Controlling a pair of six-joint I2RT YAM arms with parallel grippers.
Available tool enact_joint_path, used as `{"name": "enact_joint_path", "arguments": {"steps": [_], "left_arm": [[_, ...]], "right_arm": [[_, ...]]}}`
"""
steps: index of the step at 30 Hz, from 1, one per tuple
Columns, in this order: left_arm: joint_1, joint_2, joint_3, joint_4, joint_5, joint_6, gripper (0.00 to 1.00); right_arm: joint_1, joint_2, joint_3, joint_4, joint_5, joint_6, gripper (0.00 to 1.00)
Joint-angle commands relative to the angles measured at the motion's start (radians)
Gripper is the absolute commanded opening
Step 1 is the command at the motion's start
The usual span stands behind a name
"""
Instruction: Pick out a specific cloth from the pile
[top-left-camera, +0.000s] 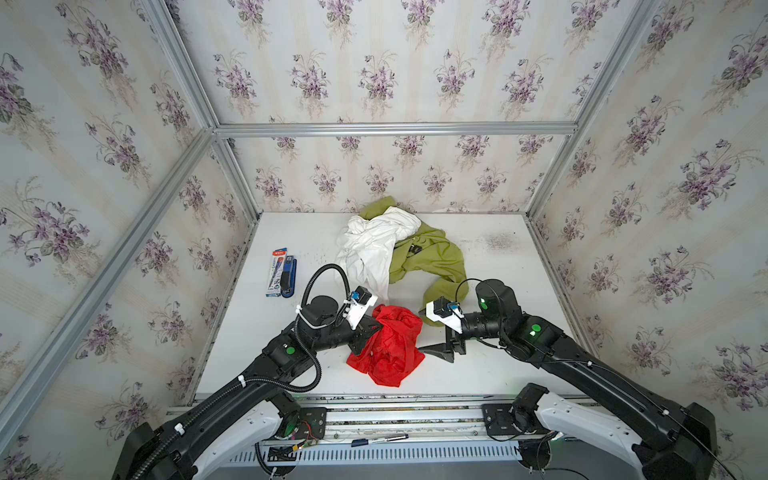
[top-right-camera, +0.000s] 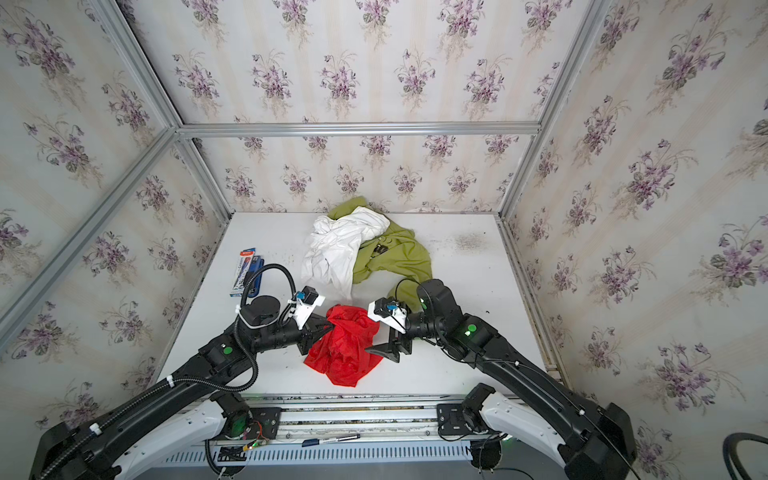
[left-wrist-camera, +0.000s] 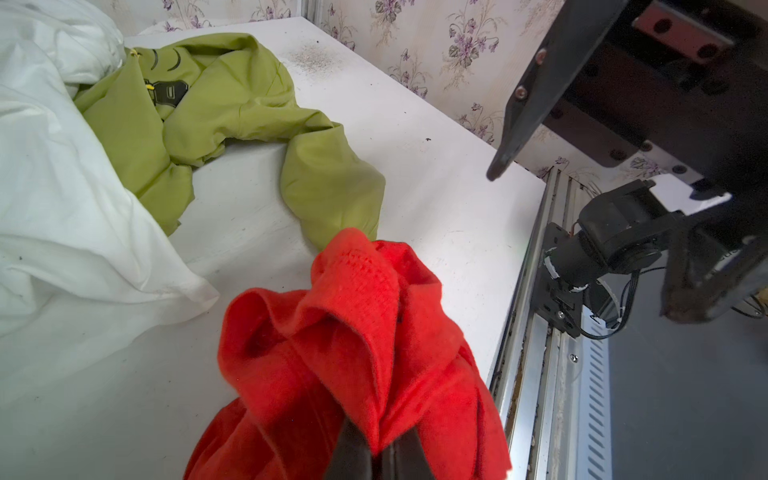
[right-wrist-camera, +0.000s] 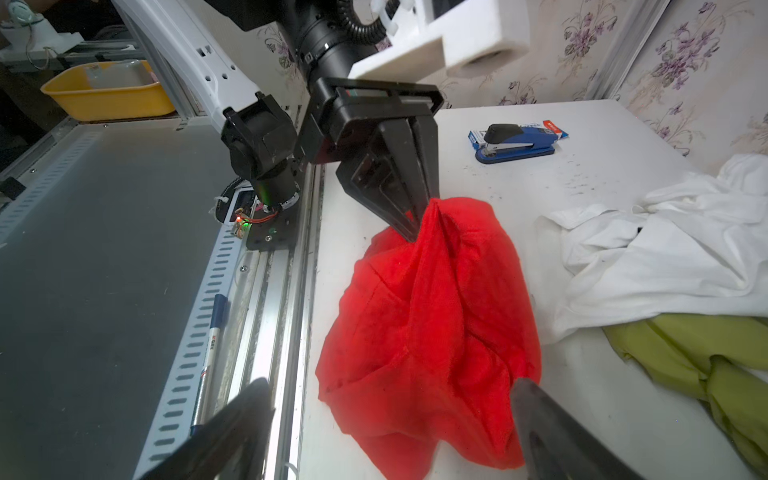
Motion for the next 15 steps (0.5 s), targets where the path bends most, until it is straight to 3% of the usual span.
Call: {"name": "enact_joint_path", "arguments": {"steps": [1, 15], "left_arm": [[-0.032, 0.02, 0.001, -0.012, -0.129, -0.057, 0.0], [-0.104, 0.134, -0.019, -0.042, -0.213, -0.111, 0.02]], "right_arm": [[0.015, 0.02, -0.008, 0.061, 0.034, -0.001, 0.92], [0.064, 0.123, -0.121, 0.223, 0.137, 0.064, 0.87]]}}
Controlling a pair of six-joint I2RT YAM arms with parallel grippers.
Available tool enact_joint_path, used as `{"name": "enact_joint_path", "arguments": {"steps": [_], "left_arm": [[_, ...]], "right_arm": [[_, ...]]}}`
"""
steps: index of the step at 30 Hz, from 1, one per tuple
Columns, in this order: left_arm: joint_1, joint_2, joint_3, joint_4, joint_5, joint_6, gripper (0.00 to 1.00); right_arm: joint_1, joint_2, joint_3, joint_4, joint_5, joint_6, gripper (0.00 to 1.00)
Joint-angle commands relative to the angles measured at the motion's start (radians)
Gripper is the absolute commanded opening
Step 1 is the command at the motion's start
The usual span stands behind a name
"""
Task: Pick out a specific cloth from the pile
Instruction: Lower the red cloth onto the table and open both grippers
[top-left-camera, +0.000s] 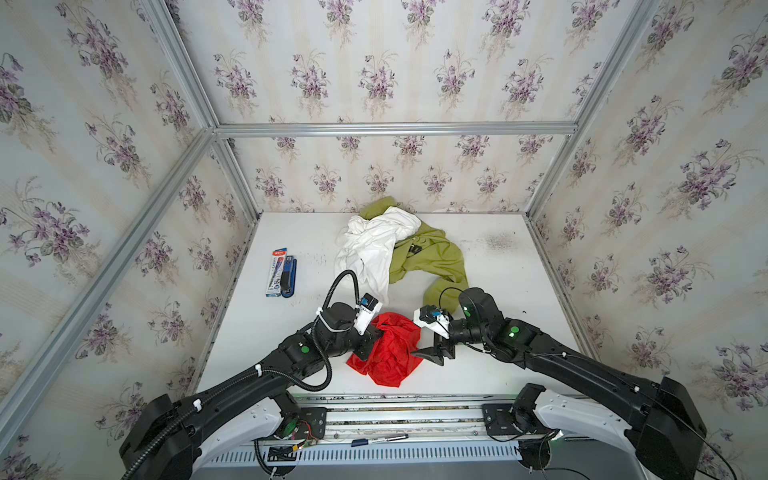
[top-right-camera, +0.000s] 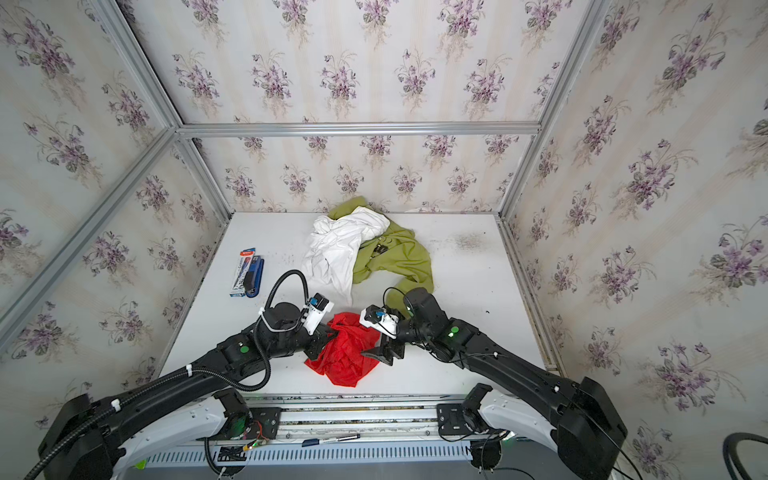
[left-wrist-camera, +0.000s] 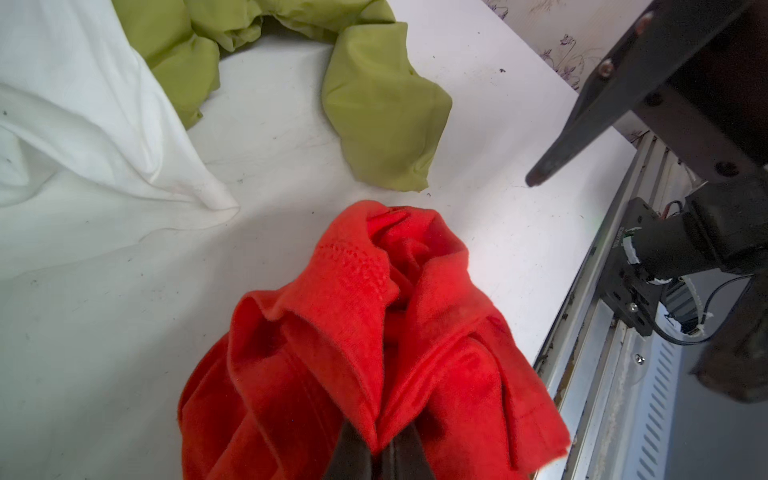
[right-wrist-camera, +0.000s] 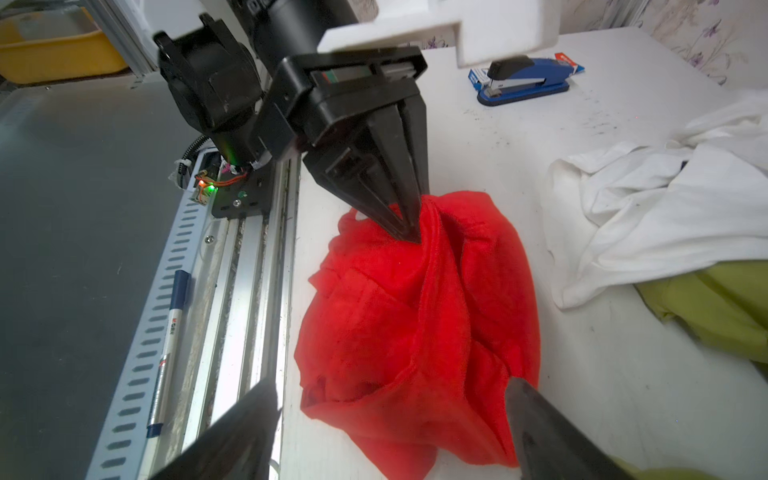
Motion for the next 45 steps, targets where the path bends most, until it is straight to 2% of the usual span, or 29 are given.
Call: {"name": "enact_joint_path", "arguments": {"steps": [1, 9, 12, 19, 31, 35, 39, 45], "left_arm": [[-0.006, 0.017, -0.005, -0.003, -0.021, -0.028, 0.02], [-0.032, 0.039, -0.041, -0.015, -0.027, -0.057, 0.11], [-0.04, 0.043, -0.038, -0.047, -0.047, -0.051, 0.22], [-0.046, -0.02, -0.036, -0.064, -0.102, -0.033, 0.59], [-0.046, -0.162, -0.003, -0.103, -0.15, 0.014, 0.86], [-0.045, -0.194, -0.01, -0.107, -0.2, 0.015, 0.93], [-0.045, -0.197, -0.004, -0.107, -0.234, 0.03, 0.93], [-0.045, -0.229, -0.006, -0.107, -0.272, 0.038, 0.94]], "right_arm": [[0.014, 0.016, -0.021, 0.086, 0.038, 0.028, 0.87], [0.043, 0.1, -0.063, 0.212, 0.053, 0.066, 0.86], [0.051, 0.143, -0.064, 0.254, 0.049, 0.074, 0.86], [0.064, 0.231, -0.073, 0.331, 0.044, 0.085, 0.86], [0.068, 0.349, -0.111, 0.468, 0.04, 0.134, 0.86], [0.073, 0.389, -0.115, 0.508, 0.036, 0.145, 0.87], [0.077, 0.418, -0.116, 0.531, 0.034, 0.154, 0.87], [0.077, 0.294, -0.111, 0.422, 0.077, 0.114, 0.93]]}}
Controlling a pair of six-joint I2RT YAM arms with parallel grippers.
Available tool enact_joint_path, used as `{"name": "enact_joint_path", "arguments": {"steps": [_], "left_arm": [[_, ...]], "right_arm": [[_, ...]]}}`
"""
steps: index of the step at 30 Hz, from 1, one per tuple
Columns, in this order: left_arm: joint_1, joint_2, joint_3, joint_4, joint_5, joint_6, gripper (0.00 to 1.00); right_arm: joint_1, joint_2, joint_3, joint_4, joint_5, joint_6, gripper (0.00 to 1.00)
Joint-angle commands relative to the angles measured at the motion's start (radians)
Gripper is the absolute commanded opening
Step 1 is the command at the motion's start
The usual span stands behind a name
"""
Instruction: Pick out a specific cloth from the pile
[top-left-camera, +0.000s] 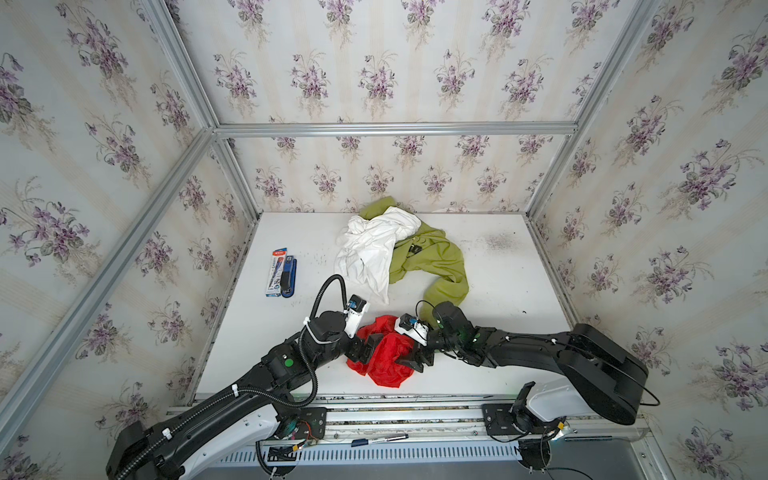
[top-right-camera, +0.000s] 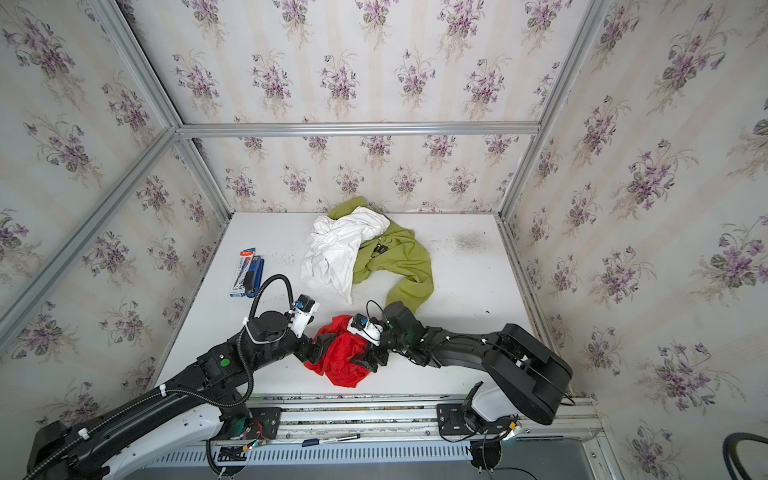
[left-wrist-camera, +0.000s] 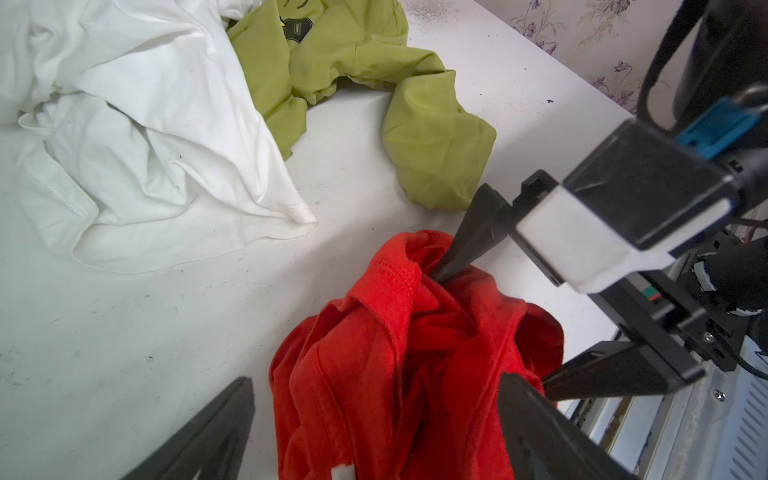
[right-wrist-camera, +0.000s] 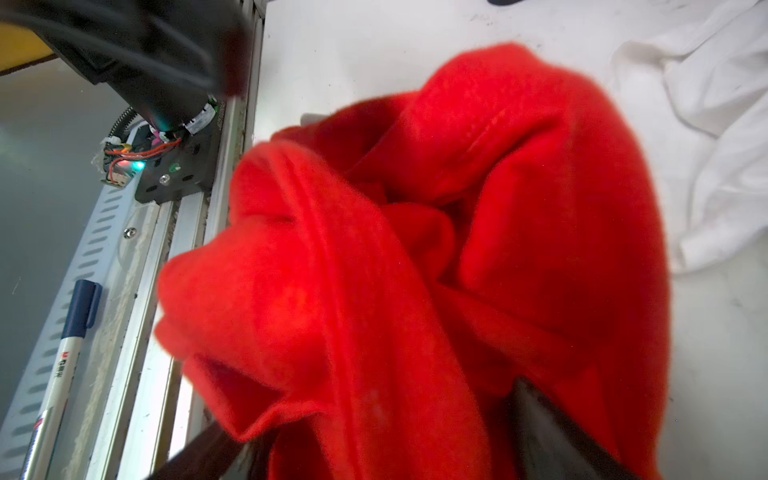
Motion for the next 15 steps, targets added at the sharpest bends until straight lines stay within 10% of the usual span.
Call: {"name": "enact_joint_path", "arguments": {"steps": [1, 15], "left_arm": [[0.001, -0.022, 0.002, 0.007, -0.051, 0.014, 0.94], [0.004, -0.055, 0.038, 0.079, -0.426, 0.081, 0.99]], "right_arm": [[0.002, -0.08, 0.005, -0.058, 0.035, -0.04, 0.95], [-0.144, -0.4, 0.049, -0.228, 0.29, -0.065, 0.99]]}}
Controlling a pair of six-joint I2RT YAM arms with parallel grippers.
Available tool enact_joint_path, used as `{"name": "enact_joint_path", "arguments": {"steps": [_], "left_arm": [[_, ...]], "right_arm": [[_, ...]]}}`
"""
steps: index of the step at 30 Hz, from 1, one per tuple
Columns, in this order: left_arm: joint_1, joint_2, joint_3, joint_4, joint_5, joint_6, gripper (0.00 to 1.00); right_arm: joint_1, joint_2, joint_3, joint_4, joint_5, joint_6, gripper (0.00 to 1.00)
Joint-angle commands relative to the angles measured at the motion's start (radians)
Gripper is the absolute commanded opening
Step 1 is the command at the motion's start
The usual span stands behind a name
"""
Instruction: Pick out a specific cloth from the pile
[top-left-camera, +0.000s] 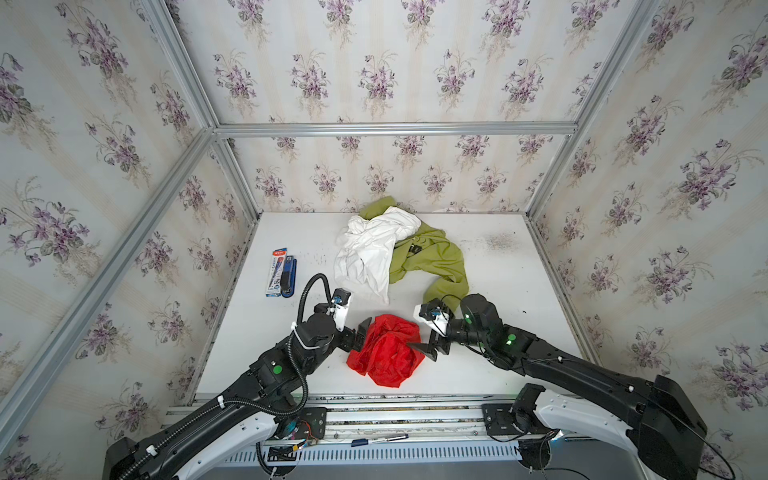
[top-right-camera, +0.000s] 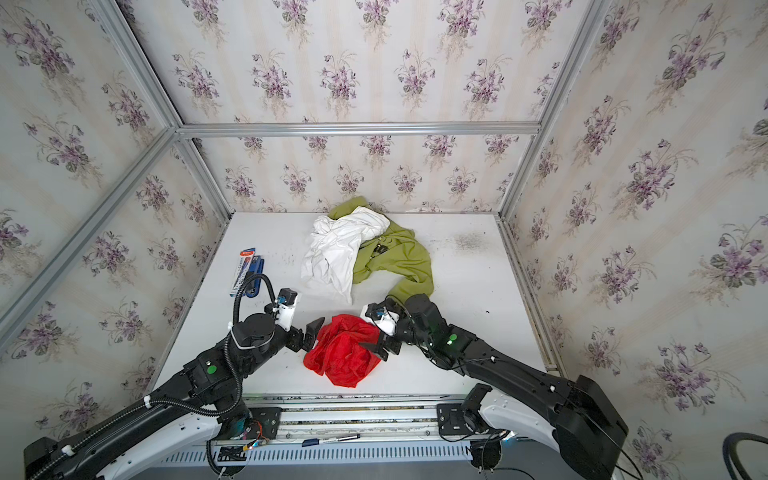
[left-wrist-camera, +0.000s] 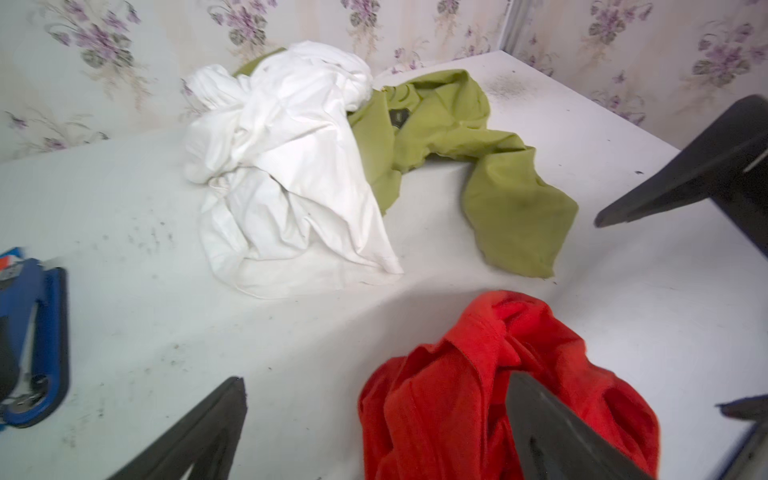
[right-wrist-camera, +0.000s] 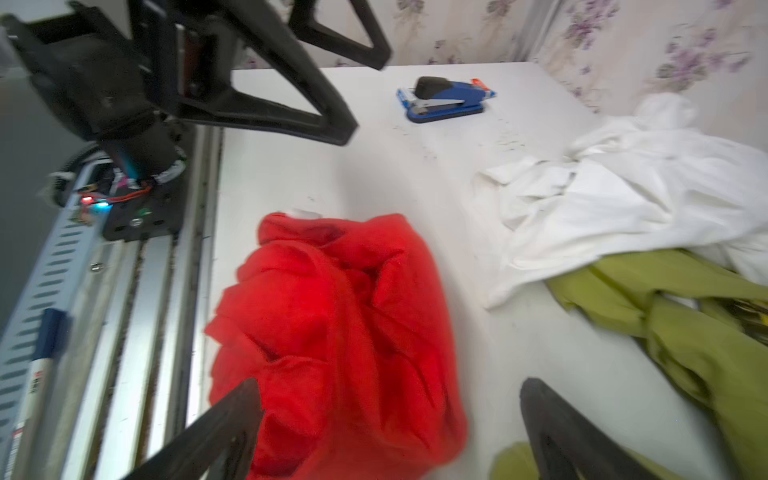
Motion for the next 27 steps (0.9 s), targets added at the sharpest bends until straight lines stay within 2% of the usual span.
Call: {"name": "enact_joint_path", "arguments": {"steps": [1, 4, 5, 12, 16, 19, 27], "left_arm": [[0.002, 0.04, 0.014, 0.09, -0.162, 0.057, 0.99], [0.027, 0.101, 0.018, 0.127, -0.247, 0.092, 0.99], [0.057, 0.119, 0.021, 0.129, -0.234, 0.106, 0.99], [0.308, 0.136, -0.002, 0.16, -0.112, 0.097, 0.99], [0.413, 0.102, -0.091, 0.265, -0.079, 0.129, 0.99], [0.485, 0.096, -0.135, 0.327, -0.06, 0.131, 0.99], [0.667, 0.241, -0.117, 0.442, 0.016, 0.112, 0.99]], "right_arm": [[-0.085, -0.01, 0.008, 0.058, 0.144, 0.078, 0.99], [-0.18, 0.027, 0.007, 0.137, 0.277, 0.149, 0.99], [-0.237, 0.044, 0.005, 0.161, 0.332, 0.162, 0.99], [-0.391, 0.145, -0.063, 0.338, 0.518, 0.206, 0.99], [-0.411, 0.177, -0.134, 0.477, 0.636, 0.163, 0.98], [-0.428, 0.246, -0.169, 0.574, 0.676, 0.144, 0.98], [-0.45, 0.454, -0.176, 0.866, 0.779, 0.083, 0.99]]}}
